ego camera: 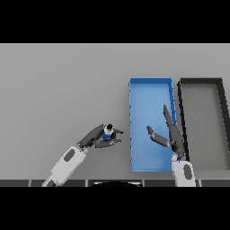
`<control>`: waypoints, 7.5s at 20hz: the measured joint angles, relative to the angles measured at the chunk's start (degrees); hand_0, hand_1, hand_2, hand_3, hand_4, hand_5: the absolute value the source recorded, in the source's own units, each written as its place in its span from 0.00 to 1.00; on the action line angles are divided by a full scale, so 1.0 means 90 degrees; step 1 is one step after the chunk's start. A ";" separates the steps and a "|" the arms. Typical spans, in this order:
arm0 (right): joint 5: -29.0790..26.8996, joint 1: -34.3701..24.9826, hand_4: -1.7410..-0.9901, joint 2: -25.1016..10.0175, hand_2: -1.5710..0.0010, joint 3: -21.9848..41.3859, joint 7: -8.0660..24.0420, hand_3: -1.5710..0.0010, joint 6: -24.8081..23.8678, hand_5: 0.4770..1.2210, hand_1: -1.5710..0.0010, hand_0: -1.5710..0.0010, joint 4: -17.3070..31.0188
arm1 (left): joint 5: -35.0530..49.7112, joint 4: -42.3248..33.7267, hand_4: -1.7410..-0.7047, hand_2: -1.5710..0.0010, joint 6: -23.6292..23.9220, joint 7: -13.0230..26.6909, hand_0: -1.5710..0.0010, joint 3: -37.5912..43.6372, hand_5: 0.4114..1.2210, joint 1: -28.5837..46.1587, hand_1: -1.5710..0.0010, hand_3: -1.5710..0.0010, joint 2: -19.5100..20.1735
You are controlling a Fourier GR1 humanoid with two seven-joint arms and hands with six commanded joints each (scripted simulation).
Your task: Pick up the blue pipe and place it into the blue bin.
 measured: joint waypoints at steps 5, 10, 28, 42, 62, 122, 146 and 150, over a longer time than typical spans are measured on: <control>0.0143 -0.0058 0.75 0.0015 1.00 0.0058 0.0019 1.00 -0.0055 0.17 1.00 1.00 0.0043 | 0.0234 -0.0644 0.02 0.02 0.0204 0.0150 0.03 0.0124 0.98 -0.0214 0.02 0.07 -0.0111; 0.0093 0.0095 0.80 -0.0067 1.00 0.0004 -0.0165 1.00 -0.0010 0.17 1.00 1.00 -0.0024 | 0.0261 -0.1369 0.01 0.01 0.0211 0.0599 0.01 -0.0080 0.99 -0.0267 0.01 0.05 -0.0139; -0.2601 -0.0437 0.58 -0.1011 1.00 -0.0237 0.0134 1.00 0.2062 0.05 1.00 1.00 -0.0952 | 0.0146 -0.1503 0.00 0.00 0.0122 0.1180 0.00 -0.0117 1.00 -0.0443 0.00 0.05 -0.0090; -0.3071 -0.2716 0.68 -0.1093 1.00 0.1262 0.2112 1.00 0.3099 0.07 1.00 1.00 -0.1212 | 0.0193 -0.1483 0.00 0.00 -0.0102 0.0968 0.00 -0.0124 1.00 -0.0421 0.00 0.03 -0.0109; -0.3258 -0.3965 0.39 -0.0153 0.07 0.1888 0.1946 0.10 0.3608 0.78 0.07 0.07 0.0029 | 0.0081 -0.1505 0.03 0.14 -0.0236 0.1041 0.08 0.0053 1.00 -0.0372 0.09 0.11 -0.0219; -0.4725 -0.4713 0.06 -0.1653 0.00 -0.0473 0.4088 0.00 0.0528 0.87 0.00 0.00 0.2751 | -0.0474 -0.1520 0.83 1.00 -0.0477 0.1755 1.00 -0.0054 0.06 -0.0384 1.00 1.00 0.0422; -0.6258 -0.5177 0.83 -0.3576 0.99 0.4402 0.3526 0.99 -0.0450 0.29 0.99 0.99 0.3969 | -0.0459 -0.1504 0.80 1.00 -0.0460 0.1854 1.00 -0.0095 0.06 -0.0307 1.00 1.00 0.0361; -0.6239 -0.5257 0.82 -0.3608 0.99 0.4382 0.3558 1.00 -0.0439 0.26 0.99 0.99 0.4008 | -0.0448 -0.1465 0.79 1.00 -0.0473 0.1872 1.00 -0.0089 0.07 -0.0356 1.00 1.00 0.0331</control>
